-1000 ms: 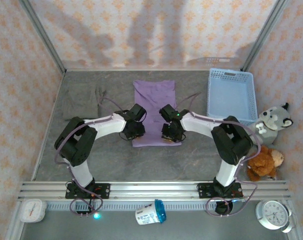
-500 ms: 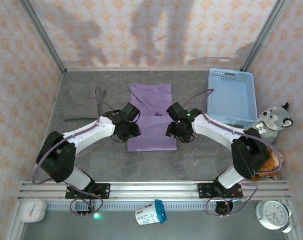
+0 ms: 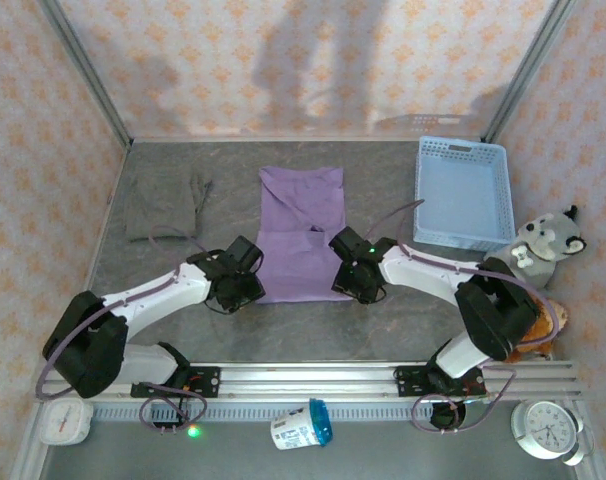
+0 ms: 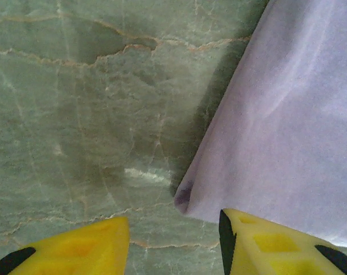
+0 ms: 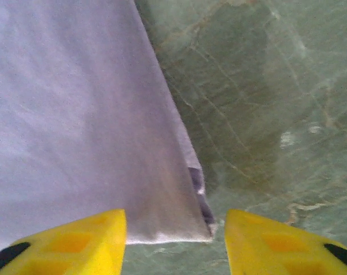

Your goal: Fold and stack the mixed laundry pile

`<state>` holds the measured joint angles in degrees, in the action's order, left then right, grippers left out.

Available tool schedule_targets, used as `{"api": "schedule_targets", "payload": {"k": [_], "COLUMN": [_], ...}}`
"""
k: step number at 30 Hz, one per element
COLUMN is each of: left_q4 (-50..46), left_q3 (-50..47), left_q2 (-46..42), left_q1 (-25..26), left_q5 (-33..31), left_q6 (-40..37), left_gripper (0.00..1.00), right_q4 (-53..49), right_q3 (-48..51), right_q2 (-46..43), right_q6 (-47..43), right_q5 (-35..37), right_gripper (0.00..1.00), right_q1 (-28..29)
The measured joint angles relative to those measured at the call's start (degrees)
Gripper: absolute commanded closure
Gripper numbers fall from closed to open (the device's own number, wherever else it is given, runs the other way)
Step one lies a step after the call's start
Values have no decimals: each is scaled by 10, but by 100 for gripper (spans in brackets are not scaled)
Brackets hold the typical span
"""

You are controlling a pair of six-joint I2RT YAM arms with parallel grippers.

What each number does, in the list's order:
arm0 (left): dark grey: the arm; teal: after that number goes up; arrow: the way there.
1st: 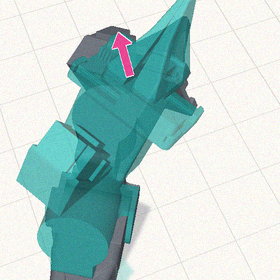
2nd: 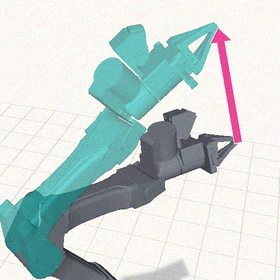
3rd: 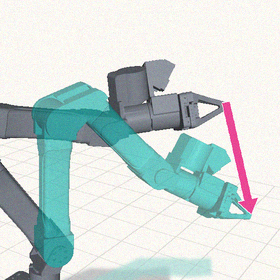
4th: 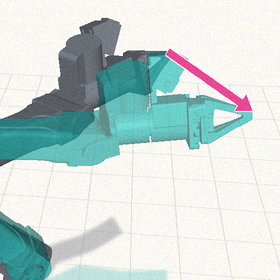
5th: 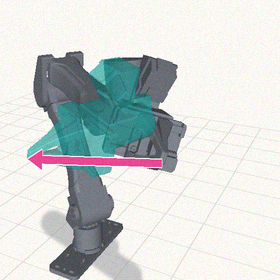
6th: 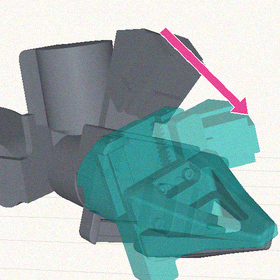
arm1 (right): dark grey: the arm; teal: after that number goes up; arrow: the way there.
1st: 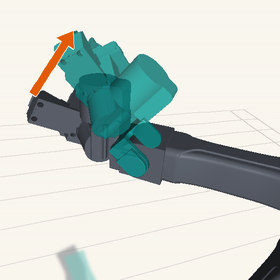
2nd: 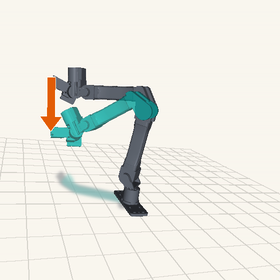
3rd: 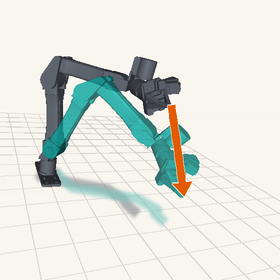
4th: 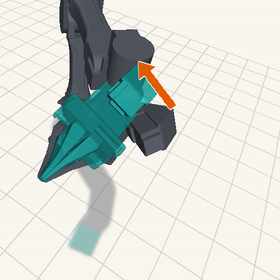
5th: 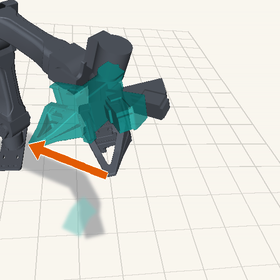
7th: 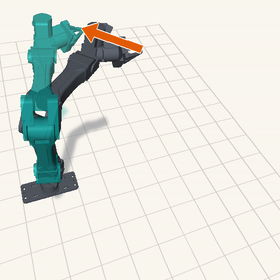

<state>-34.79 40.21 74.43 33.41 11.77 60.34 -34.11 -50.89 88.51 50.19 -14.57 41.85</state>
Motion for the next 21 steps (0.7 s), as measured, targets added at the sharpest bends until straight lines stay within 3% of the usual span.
{"api": "schedule_targets", "payload": {"k": [8,14,21], "left_q4": [21,36,38], "left_q3": [-19,-21,-18], "left_q2": [-13,13,32], "left_q1": [9,26,30], "left_q5": [0,2,-8], "left_q6": [23,29,33], "left_gripper": [58,61,63], "right_q4": [26,28,27], "right_q3": [0,0,0], "right_q2": [34,36,36], "right_q6": [10,7,8], "right_q5": [0,0,0], "right_gripper": [85,92,92], "right_q1": [0,0,0]}}
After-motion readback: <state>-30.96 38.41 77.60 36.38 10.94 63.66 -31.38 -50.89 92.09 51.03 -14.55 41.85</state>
